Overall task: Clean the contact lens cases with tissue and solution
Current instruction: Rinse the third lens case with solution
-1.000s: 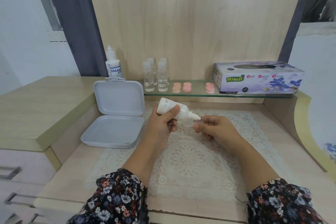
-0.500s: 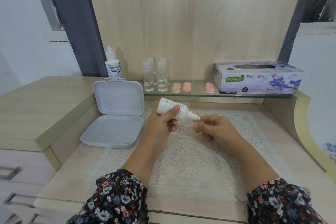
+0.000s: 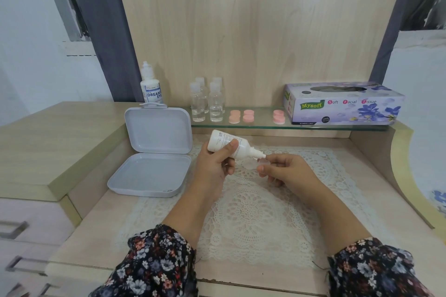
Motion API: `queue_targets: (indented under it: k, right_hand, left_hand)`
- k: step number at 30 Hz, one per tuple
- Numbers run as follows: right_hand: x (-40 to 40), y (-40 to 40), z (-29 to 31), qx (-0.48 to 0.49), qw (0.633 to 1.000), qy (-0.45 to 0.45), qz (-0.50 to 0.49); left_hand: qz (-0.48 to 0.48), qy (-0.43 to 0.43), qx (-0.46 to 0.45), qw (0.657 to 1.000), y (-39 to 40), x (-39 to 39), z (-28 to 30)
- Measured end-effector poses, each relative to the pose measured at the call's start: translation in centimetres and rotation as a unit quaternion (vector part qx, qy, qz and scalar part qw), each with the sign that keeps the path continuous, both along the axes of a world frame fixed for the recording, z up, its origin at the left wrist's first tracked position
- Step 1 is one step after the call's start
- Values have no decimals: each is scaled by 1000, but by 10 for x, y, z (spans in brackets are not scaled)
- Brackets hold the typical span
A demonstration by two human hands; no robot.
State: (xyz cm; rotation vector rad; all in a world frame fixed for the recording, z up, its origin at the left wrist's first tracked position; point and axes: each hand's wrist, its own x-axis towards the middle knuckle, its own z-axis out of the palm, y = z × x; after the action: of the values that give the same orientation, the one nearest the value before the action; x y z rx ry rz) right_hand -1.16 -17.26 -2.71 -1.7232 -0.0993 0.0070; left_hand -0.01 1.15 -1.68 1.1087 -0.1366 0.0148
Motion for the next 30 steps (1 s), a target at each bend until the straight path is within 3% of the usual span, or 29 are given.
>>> queue_targets:
  k: [30]
  right_hand:
    - [1, -1, -1, -5, 1000, 2, -8]
  left_hand:
    - [8, 19, 2, 1000, 0, 1, -1]
